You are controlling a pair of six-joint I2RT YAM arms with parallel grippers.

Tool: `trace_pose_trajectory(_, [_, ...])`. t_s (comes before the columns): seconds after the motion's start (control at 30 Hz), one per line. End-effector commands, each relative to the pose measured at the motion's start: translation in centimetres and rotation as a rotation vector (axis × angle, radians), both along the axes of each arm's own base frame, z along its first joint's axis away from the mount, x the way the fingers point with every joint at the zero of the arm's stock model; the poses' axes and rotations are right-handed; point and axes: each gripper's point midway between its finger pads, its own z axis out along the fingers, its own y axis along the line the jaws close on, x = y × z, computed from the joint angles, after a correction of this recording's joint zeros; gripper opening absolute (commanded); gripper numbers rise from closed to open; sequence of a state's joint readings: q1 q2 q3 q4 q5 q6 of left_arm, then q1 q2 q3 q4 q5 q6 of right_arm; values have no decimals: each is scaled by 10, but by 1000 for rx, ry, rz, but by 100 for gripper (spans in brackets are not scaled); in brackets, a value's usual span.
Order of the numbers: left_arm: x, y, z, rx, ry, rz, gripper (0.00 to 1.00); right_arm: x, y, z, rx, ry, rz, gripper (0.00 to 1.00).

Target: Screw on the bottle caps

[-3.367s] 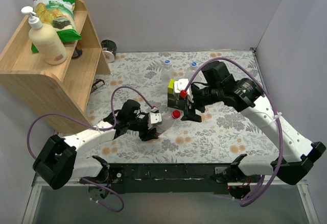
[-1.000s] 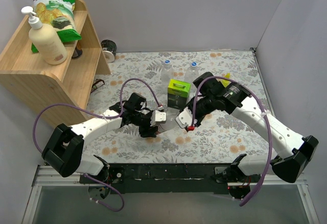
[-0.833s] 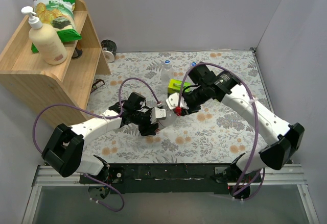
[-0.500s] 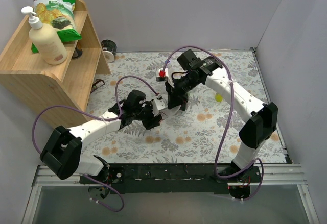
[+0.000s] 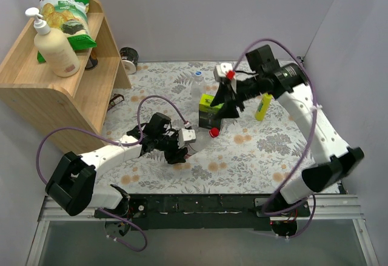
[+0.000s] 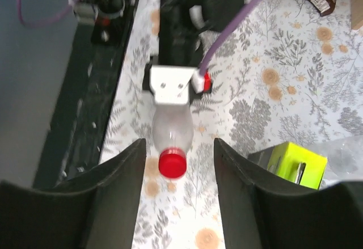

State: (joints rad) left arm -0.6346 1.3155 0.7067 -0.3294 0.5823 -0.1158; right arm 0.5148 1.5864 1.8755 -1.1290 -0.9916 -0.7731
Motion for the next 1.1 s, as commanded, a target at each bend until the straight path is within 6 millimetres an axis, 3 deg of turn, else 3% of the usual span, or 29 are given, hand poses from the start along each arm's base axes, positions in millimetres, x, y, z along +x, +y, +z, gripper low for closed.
trace_pose_trajectory(0.0, [-20, -3, 14, -50, -8, -171, 0, -32, -31, -33, -55, -378, 148, 60])
trace_pose_trajectory(0.17, [-14, -7, 22, -51, -70, -241, 0, -45, -43, -55, -116, -504, 214, 63])
trace_pose_trajectory(0.47, [-9, -14, 38, -79, -101, -270, 0, -61, -38, -75, -131, -550, 311, 63])
trace_pose_trajectory(0.93, [-5, -18, 42, -84, -90, -263, 0, -55, -25, -77, -109, -575, 300, 54])
trace_pose_trajectory(1.07, [-3, -21, 44, -91, -86, -259, 0, -56, -23, -79, -104, -559, 300, 47])
